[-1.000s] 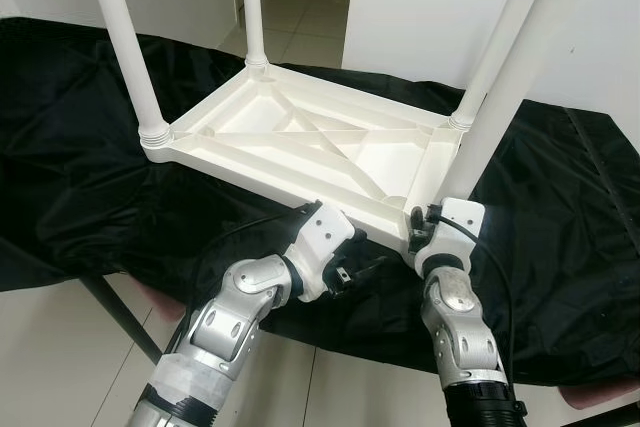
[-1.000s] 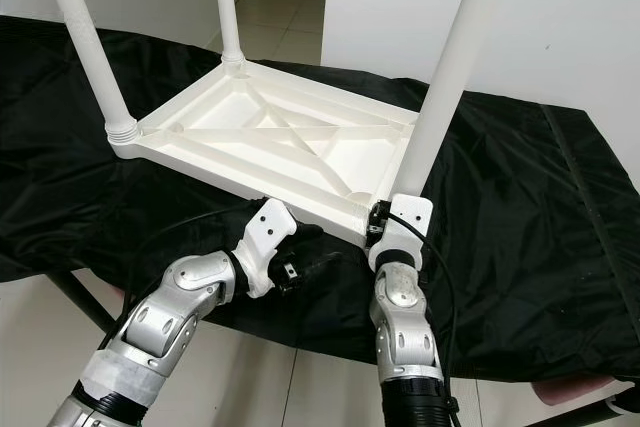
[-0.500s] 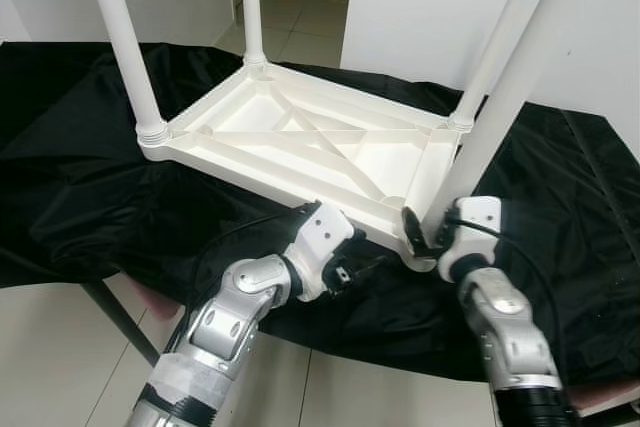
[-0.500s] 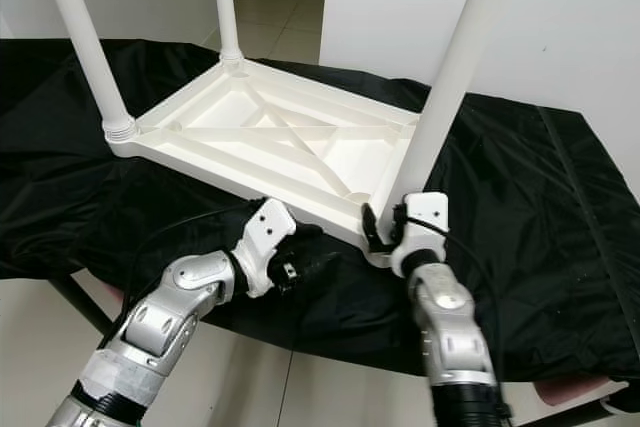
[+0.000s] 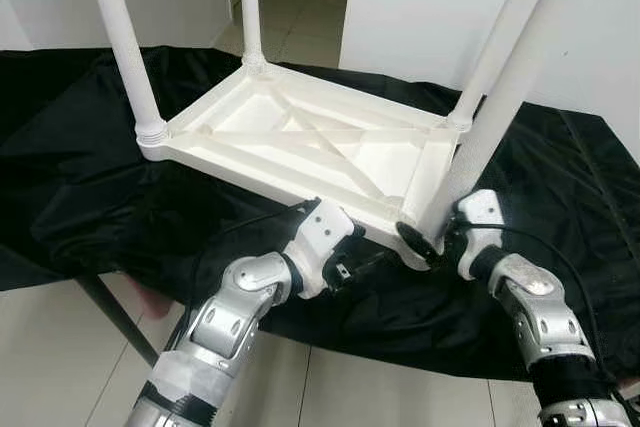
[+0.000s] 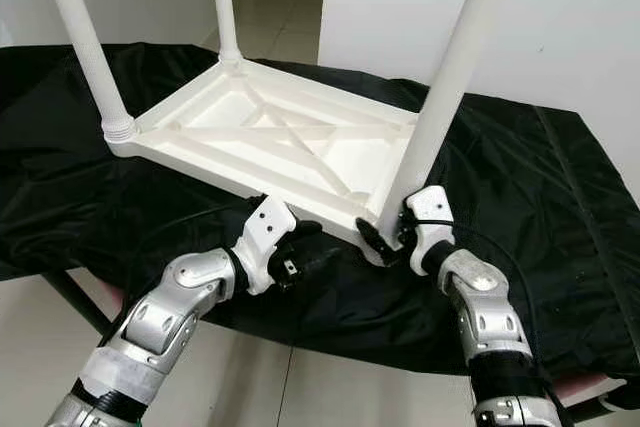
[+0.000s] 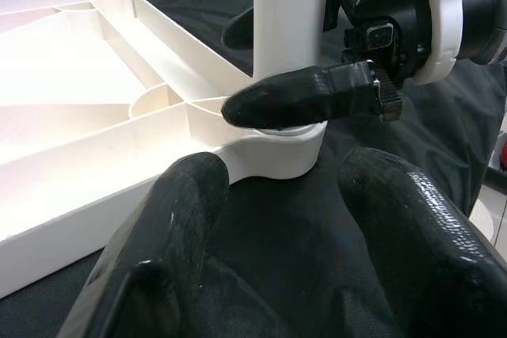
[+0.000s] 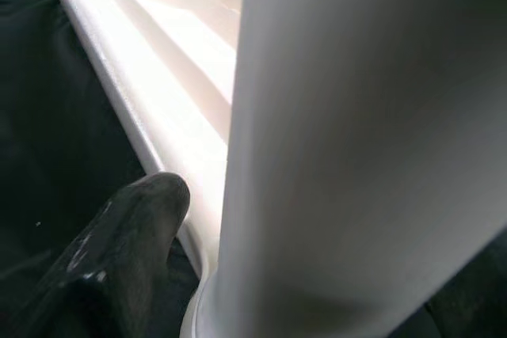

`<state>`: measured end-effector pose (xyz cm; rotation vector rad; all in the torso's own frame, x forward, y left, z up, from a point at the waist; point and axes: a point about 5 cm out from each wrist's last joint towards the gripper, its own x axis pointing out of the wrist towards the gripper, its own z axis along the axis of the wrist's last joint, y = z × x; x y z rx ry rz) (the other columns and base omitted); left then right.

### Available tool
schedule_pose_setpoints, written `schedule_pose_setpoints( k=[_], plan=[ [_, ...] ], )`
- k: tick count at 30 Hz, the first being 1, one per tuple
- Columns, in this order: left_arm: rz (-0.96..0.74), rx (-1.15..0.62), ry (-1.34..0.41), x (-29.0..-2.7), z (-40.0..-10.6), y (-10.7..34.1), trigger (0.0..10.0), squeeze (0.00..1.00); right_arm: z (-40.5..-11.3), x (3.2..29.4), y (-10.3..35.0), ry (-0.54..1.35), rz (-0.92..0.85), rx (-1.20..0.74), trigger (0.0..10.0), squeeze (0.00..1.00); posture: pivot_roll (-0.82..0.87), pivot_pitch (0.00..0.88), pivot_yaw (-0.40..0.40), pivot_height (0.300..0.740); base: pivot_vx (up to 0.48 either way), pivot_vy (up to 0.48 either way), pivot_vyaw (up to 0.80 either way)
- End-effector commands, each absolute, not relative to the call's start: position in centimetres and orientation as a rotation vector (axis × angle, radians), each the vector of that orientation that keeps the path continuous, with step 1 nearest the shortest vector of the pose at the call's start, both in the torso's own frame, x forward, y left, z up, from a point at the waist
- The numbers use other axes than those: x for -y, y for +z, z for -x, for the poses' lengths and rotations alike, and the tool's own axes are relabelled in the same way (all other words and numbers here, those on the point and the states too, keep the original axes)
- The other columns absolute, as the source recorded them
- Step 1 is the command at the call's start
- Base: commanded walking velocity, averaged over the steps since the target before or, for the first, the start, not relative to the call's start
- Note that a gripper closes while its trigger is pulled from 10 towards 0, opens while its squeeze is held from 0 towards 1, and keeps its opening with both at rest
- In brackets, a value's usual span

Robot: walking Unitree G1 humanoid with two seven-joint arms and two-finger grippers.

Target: Building children table

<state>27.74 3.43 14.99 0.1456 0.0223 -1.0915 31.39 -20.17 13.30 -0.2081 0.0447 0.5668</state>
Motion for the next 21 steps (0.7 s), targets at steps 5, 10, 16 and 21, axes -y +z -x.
schedule_pose_setpoints(
  k=[5,10,16,21],
  plan=[
    [-0.144,-0.020,-1.092,-3.3,-27.8,15.2,10.0,0.00,-32.6,19.8,12.9,0.661,0.215,-0.081,10.0,0.00,-0.02,0.000,-0.073,0.740,0.000,0.000,0.00],
    [-0.138,-0.020,-1.074,-3.5,-27.9,15.3,10.0,0.00,-32.6,20.3,12.3,0.666,0.211,-0.107,0.0,0.00,-0.01,0.000,-0.080,0.740,0.000,0.000,0.00],
    [-0.135,-0.021,-1.068,-3.6,-27.8,15.4,10.0,0.00,-32.3,20.6,12.1,0.670,0.190,-0.117,0.0,0.00,-0.01,0.000,-0.084,0.740,0.000,0.000,0.00],
    [-0.132,-0.022,-1.068,-3.5,-27.8,15.4,10.0,0.00,-32.0,20.9,11.8,0.649,0.160,-0.113,0.0,0.00,-0.01,0.000,-0.085,0.740,0.000,0.000,0.00]
  ],
)
